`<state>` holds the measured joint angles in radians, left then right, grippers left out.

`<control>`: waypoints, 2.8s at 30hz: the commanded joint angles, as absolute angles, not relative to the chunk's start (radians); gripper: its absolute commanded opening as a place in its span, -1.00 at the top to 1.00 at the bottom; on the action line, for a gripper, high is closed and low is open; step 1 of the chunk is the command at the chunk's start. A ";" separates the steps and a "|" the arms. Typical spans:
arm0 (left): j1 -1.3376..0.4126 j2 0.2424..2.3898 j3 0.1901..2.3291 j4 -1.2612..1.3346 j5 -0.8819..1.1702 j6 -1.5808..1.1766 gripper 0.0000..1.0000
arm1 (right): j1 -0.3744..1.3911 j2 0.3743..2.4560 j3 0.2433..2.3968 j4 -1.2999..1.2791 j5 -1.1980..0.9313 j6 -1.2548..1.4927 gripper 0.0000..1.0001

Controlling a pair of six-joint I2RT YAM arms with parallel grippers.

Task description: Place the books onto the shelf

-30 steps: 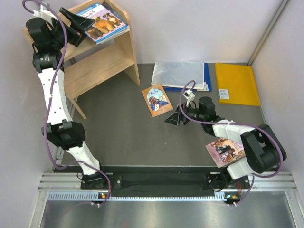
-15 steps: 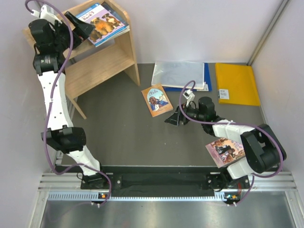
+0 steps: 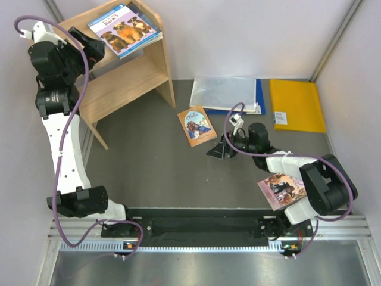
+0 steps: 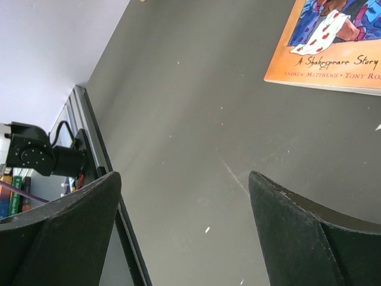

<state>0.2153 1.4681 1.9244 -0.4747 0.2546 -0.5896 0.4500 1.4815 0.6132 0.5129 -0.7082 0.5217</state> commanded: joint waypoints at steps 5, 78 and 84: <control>0.222 1.482 2.017 -0.609 0.060 -0.500 0.14 | 0.465 1.519 0.612 0.617 -0.739 0.538 -0.74; -0.021 1.399 1.884 -0.338 -0.094 -0.362 1.00 | 0.466 1.526 0.548 0.658 -0.755 0.545 -0.74; -0.023 1.434 1.943 -0.336 0.262 -0.350 1.00 | 0.468 1.529 0.543 0.666 -0.755 0.548 -0.75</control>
<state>-0.0166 1.4006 1.9015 -0.3897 0.0006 -0.3801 0.4557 1.5238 0.5488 0.6044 -0.7353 0.5476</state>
